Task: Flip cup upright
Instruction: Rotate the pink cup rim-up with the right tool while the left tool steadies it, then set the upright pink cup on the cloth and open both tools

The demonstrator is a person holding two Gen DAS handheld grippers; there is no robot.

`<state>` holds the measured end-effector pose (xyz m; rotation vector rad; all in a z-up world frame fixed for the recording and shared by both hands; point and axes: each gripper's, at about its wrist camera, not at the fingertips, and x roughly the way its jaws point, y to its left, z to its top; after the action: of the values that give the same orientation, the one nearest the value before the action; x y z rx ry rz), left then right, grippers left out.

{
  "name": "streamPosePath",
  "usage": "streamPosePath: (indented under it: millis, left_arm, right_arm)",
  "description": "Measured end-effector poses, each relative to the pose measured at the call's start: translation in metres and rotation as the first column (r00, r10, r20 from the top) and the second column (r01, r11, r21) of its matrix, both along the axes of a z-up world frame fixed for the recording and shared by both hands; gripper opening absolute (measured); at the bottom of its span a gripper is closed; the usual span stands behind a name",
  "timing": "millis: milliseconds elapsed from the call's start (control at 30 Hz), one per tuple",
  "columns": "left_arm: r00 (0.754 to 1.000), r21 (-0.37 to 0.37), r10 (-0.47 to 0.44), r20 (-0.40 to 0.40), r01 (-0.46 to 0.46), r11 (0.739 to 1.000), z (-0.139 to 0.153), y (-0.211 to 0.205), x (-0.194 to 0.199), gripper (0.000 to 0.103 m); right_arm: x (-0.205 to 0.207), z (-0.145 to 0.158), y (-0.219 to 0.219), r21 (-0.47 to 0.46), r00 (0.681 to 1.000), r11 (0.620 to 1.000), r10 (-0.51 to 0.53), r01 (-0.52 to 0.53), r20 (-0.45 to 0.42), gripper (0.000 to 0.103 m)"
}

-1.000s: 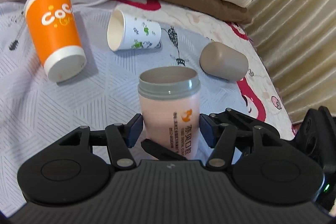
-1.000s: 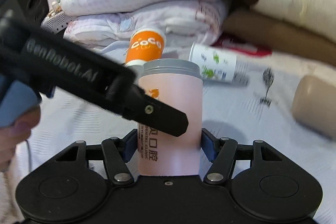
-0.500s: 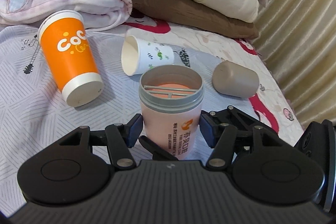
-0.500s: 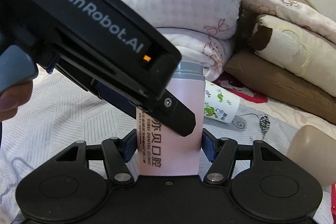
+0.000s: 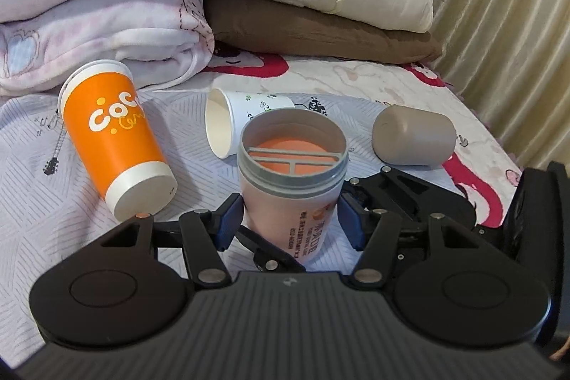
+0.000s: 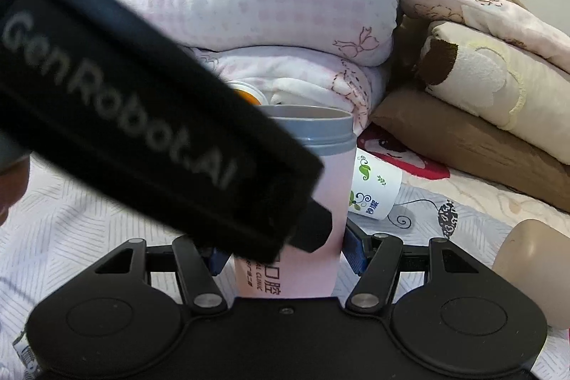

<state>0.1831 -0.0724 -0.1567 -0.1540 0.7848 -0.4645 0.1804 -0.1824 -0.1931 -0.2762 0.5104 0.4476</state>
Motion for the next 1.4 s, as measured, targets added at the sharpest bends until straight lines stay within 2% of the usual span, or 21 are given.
streamPosePath:
  millis: [333, 533, 633, 800, 867, 933, 1267, 1400]
  left_arm:
    - [0.999, -0.11, -0.018, -0.047, 0.013, 0.994, -0.002, 0.008, -0.002, 0.057]
    - [0.998, -0.088, -0.034, -0.043, 0.03, 0.996, -0.001, 0.003, -0.007, 0.057]
    - [0.998, -0.08, -0.047, -0.04, 0.044, 0.996, 0.0, 0.001, -0.011, 0.057]
    - [0.996, -0.095, -0.06, -0.064, 0.054, 0.994, 0.0, 0.002, -0.015, 0.058]
    - [0.995, -0.097, -0.068, -0.071, 0.061, 0.993, -0.001, 0.002, -0.016, 0.059]
    - [0.994, -0.106, -0.074, -0.085, 0.065, 0.992, 0.0, 0.003, -0.018, 0.06]
    - [0.992, -0.128, -0.082, -0.098, 0.069, 0.989, 0.011, 0.011, -0.028, 0.062]
    - [0.994, -0.111, -0.064, -0.085, 0.054, 0.992, 0.021, 0.015, -0.036, 0.062]
  right_arm:
    - [0.005, 0.004, -0.013, 0.066, 0.997, 0.997, -0.035, 0.039, -0.064, 0.067]
    - [-0.002, 0.004, -0.01, 0.059, 0.997, 0.997, -0.044, 0.048, -0.071, 0.068]
    - [0.007, 0.007, -0.012, 0.06, 0.995, 0.996, -0.054, 0.059, -0.082, 0.068]
    - [0.01, 0.009, -0.013, 0.043, 0.995, 0.997, -0.053, 0.057, -0.08, 0.068]
    - [0.01, 0.007, -0.013, 0.032, 0.995, 0.998, -0.05, 0.053, -0.087, 0.07]
    - [0.01, 0.007, -0.013, 0.017, 0.995, 0.998, -0.057, 0.058, -0.084, 0.078]
    - [0.003, 0.02, -0.024, -0.01, 0.993, 0.996, -0.094, 0.094, -0.074, 0.083]
    - [0.0, 0.034, -0.03, 0.024, 0.994, 0.996, -0.09, 0.091, -0.058, 0.083]
